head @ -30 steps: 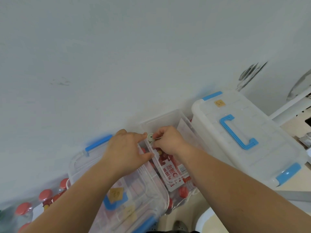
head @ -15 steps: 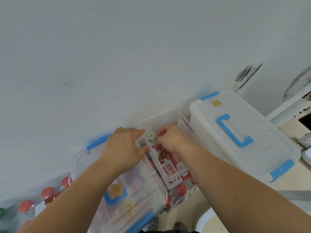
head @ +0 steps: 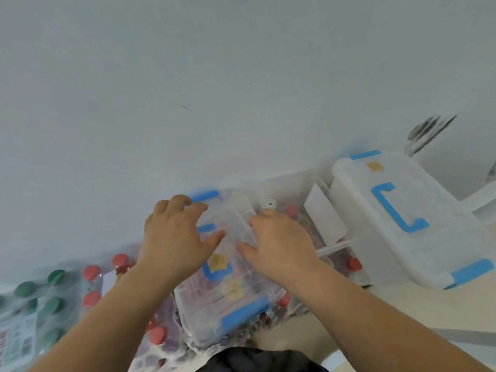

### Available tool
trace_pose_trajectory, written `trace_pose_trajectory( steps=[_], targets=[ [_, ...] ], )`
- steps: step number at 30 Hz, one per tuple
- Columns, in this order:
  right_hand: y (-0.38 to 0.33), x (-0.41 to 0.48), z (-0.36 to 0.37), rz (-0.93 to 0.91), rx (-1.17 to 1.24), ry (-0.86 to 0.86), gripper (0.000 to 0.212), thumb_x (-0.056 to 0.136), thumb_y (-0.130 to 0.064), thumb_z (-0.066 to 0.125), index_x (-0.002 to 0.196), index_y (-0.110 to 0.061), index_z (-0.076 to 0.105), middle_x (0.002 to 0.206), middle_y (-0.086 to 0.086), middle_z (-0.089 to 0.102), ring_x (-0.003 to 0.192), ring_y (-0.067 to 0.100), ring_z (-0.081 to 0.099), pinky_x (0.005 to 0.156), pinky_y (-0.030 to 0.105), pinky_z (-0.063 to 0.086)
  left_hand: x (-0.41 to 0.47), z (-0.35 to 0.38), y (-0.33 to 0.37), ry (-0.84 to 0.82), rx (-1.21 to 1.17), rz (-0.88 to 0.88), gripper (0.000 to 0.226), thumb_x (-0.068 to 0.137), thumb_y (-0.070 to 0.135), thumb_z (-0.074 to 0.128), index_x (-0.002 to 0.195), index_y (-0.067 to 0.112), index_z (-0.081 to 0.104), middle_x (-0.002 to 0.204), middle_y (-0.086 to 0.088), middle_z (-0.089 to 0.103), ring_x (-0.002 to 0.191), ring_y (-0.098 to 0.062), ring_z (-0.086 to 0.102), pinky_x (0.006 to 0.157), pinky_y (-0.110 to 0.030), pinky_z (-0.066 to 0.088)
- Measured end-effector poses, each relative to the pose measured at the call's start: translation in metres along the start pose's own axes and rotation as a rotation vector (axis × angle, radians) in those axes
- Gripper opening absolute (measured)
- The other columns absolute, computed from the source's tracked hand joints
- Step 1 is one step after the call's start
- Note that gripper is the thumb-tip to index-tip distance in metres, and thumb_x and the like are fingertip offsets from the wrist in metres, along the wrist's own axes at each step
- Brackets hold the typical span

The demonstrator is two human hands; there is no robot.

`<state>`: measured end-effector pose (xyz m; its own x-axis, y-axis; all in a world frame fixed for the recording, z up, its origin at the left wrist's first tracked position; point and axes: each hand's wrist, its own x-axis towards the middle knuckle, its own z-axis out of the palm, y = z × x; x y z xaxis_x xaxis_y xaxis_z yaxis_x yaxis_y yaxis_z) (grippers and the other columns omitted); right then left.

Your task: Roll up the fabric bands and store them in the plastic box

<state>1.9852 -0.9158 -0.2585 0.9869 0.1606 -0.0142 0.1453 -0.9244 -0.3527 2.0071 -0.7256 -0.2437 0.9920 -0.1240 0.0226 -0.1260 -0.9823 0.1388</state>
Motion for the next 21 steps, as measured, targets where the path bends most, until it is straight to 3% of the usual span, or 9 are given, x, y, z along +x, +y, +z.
trace_pose_trajectory(
  steps=[5,10,13,16,18,21],
  targets=[
    [-0.002,-0.004,0.009,0.017,-0.042,0.029,0.048,0.09,-0.058,0.062,0.112,-0.015,0.066,0.111,0.005,0.058,0.112,0.028,0.056,0.086,0.036,0.049,-0.034,0.01,-0.015,0.052,0.126,-0.067,0.084,0.071,0.083,0.055,0.129,0.023,0.062,0.127,-0.009,0.054,0.111,-0.034,0.052,0.089,-0.048,0.051],
    [-0.003,0.0,0.014,0.061,-0.047,0.042,0.047,0.089,-0.057,0.061,0.11,-0.015,0.07,0.112,0.007,0.057,0.11,0.03,0.058,0.084,0.035,0.05,-0.051,0.017,-0.019,0.059,0.112,-0.115,0.097,0.073,0.092,0.027,0.129,0.018,0.055,0.105,-0.008,0.05,0.092,-0.028,0.053,0.076,-0.041,0.051],
    [-0.005,0.002,0.019,0.087,-0.022,0.015,0.047,0.089,-0.056,0.062,0.103,-0.013,0.071,0.106,0.006,0.056,0.105,0.029,0.058,0.08,0.035,0.047,-0.051,0.02,-0.02,0.036,0.006,-0.137,0.095,0.074,0.087,0.045,0.138,0.017,0.05,0.12,-0.01,0.049,0.104,-0.031,0.055,0.086,-0.043,0.052],
    [-0.006,0.004,0.019,0.148,0.057,0.025,0.035,0.087,-0.052,0.066,0.088,-0.017,0.066,0.096,0.0,0.051,0.097,0.026,0.057,0.07,0.032,0.037,-0.05,0.022,-0.022,0.038,-0.075,-0.152,0.084,0.076,0.074,0.063,0.135,0.015,0.057,0.132,-0.012,0.048,0.114,-0.035,0.054,0.093,-0.046,0.051],
    [-0.005,0.005,0.019,0.188,0.119,0.049,0.03,0.088,-0.049,0.066,0.096,-0.02,0.068,0.102,-0.002,0.057,0.095,0.02,0.054,0.071,0.03,0.035,-0.051,0.022,-0.025,0.055,-0.109,-0.154,0.08,0.077,0.07,0.066,0.132,0.012,0.061,0.132,-0.012,0.05,0.115,-0.036,0.055,0.094,-0.047,0.051],
    [-0.004,0.006,0.013,0.215,0.204,0.077,0.028,0.091,-0.042,0.065,0.111,-0.022,0.068,0.108,-0.004,0.067,0.089,0.015,0.052,0.073,0.03,0.04,-0.051,0.018,-0.026,0.075,-0.159,-0.157,0.086,0.077,0.075,0.055,0.131,0.01,0.064,0.133,-0.013,0.053,0.116,-0.037,0.057,0.096,-0.049,0.05]
  ],
)
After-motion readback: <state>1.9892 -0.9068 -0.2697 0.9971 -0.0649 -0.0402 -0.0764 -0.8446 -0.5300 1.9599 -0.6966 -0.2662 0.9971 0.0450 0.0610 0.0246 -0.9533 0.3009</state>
